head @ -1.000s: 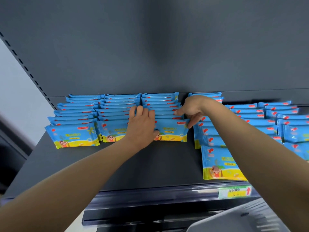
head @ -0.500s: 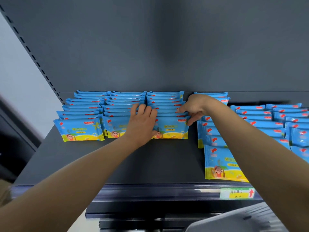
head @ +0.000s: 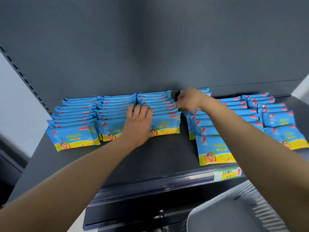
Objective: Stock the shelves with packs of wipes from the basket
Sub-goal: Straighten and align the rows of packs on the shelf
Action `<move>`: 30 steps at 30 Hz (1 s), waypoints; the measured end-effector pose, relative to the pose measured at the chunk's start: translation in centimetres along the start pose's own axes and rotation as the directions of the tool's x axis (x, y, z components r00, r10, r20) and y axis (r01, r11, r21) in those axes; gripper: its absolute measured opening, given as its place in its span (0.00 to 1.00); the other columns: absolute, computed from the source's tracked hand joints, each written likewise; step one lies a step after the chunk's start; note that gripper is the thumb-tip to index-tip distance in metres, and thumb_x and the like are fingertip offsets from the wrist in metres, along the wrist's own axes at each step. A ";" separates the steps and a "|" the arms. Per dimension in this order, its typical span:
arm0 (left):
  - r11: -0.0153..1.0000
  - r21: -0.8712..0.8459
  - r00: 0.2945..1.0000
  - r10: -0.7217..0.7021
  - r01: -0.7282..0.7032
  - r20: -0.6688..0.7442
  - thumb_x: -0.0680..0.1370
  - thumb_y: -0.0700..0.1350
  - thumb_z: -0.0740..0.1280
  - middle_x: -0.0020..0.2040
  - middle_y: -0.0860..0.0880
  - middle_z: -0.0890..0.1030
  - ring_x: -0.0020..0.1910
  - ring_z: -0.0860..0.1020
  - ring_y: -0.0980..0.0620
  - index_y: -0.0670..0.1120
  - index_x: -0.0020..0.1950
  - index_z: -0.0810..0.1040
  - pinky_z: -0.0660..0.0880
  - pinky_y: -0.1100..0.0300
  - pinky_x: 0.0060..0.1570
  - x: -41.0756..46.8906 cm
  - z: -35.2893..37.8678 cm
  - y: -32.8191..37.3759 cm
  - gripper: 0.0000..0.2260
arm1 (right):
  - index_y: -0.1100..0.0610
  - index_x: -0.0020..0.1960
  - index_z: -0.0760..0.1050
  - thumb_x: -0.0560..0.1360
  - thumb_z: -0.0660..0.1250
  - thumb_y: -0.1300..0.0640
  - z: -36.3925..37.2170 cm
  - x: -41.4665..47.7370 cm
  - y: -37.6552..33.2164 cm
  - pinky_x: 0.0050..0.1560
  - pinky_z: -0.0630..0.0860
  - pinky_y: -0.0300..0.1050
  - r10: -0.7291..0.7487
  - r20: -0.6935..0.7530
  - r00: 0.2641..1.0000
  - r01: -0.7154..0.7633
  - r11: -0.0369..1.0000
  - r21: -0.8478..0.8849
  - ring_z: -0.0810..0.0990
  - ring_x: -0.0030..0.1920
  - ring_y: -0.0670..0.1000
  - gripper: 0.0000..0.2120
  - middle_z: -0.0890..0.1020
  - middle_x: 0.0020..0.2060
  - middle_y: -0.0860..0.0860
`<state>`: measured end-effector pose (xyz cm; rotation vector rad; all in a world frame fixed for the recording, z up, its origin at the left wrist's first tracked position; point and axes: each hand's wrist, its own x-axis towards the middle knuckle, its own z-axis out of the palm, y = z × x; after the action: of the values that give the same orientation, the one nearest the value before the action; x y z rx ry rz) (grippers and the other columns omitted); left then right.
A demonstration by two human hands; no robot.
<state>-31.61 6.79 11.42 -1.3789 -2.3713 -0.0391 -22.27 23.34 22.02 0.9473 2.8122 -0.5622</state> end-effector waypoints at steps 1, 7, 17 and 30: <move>1.000 -0.016 1.000 0.006 -0.006 -0.001 0.68 0.63 0.68 0.65 0.47 0.67 0.66 0.64 0.45 0.45 0.68 0.62 0.52 0.46 0.70 -0.2 -0.2 0.0 0.36 | 0.67 0.45 0.74 0.78 0.62 0.52 -0.1 -0.6 -0.1 0.38 0.70 0.43 -0.009 -0.003 1.000 0.009 1.000 -0.015 0.76 0.41 0.56 0.17 0.78 0.40 0.60; 0.987 -0.151 0.994 0.041 -0.056 -0.100 0.69 0.57 0.71 0.63 0.45 0.70 0.64 0.66 0.44 0.43 0.64 0.67 0.52 0.47 0.70 -1.8 -2.7 0.4 0.30 | 0.63 0.67 0.70 0.75 0.66 0.54 1.2 -4.1 0.5 0.62 0.72 0.47 -0.008 -0.103 0.995 0.009 1.000 0.006 0.74 0.63 0.57 0.23 0.75 0.64 0.57; 0.915 -0.336 0.962 0.154 -0.225 -0.226 0.71 0.54 0.71 0.61 0.45 0.71 0.63 0.67 0.44 0.42 0.63 0.69 0.53 0.49 0.69 -2.4 -6.6 4.8 0.26 | 0.56 0.71 0.65 0.74 0.68 0.55 3.0 -9.7 4.9 0.61 0.70 0.48 0.080 -0.241 0.967 -0.092 0.995 -0.036 0.72 0.65 0.57 0.27 0.71 0.68 0.56; 0.813 -0.507 0.957 0.272 -0.287 -0.104 0.71 0.56 0.70 0.57 0.49 0.71 0.59 0.67 0.49 0.46 0.62 0.68 0.55 0.57 0.63 -0.6 -4.9 12.5 0.25 | 0.55 0.71 0.64 0.73 0.70 0.55 0.0 -8.8 13.3 0.64 0.70 0.49 0.093 -0.151 0.984 -0.118 0.979 -0.166 0.72 0.65 0.57 0.29 0.72 0.67 0.56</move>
<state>-19.27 11.67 13.61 -1.9451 -2.1909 -0.6574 -7.23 28.17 19.97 1.1340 2.8532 -0.2386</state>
